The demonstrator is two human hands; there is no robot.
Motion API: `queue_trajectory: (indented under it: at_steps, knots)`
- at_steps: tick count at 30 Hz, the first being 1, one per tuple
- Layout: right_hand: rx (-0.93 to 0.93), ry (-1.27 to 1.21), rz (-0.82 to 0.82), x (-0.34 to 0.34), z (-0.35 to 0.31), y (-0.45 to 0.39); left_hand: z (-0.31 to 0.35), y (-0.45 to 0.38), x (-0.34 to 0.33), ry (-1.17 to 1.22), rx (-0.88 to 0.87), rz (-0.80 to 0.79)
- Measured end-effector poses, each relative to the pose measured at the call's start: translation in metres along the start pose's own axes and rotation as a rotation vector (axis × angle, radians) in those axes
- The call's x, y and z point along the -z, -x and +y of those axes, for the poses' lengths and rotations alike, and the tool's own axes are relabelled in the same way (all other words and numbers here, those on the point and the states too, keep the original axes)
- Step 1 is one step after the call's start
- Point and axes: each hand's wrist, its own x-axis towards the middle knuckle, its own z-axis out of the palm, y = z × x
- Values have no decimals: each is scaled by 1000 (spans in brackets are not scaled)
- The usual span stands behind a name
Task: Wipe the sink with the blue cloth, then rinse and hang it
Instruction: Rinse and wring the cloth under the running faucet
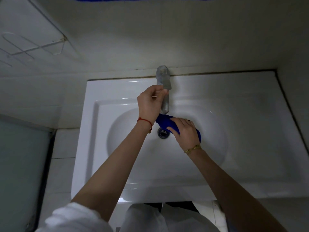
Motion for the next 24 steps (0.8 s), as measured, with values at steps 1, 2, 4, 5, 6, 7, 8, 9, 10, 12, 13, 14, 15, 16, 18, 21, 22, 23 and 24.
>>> queue_trajectory:
  at_steps: [1,2,4,5,6,7,8,9,10,12,13,14,15,16,18,21,22,23,24]
  knots:
    - [2,0,3,-1,-1,-1,0,-1,0,8,-1,3]
    - [5,0,7,-1,-1,-1,1,-2,0,20,1,7]
    - [10,0,15,-1,-1,-3,2,-4,-1,47,9,13]
    - [10,2,19,-1,-1,-3,3,-5,-1,46,8,15]
    - [8,4,19,-1,-1,-4,3,-5,0,33,-1,13]
    - [7,4,18,-2,-1,-4,3,-5,1,17,-15,4]
    - [9,1,17,-2,-1,-5,3,-5,3,8,-33,-11]
    - [11,-7,16,-3,-2,-5,2,-3,5,1,-55,-27]
    - [12,-20,16,-3,-2,-4,0,-1,8,-7,-83,-36]
    - [4,-45,16,-4,-4,-4,-10,8,13,-45,-125,-10]
    - [-3,-55,16,-6,-5,-5,-18,14,16,-67,-120,25]
    - [-8,-67,11,-7,-6,-6,-29,21,17,-86,-93,68]
    - [-10,-78,4,-9,-7,-7,-40,28,18,-103,-56,110]
    - [-9,-83,-3,-12,-8,-7,-52,35,18,-116,-14,139]
    - [0,-80,-9,-18,-9,-10,-74,42,12,-122,108,131]
    - [22,-86,0,-27,-9,-16,-94,42,-1,-37,350,18]
    - [30,-84,6,-30,-10,-18,-100,40,-6,24,424,-5]
    - [40,-80,14,-34,-10,-20,-105,37,-10,93,488,-17]
    - [52,-80,22,-38,-9,-23,-110,34,-15,164,541,-19]
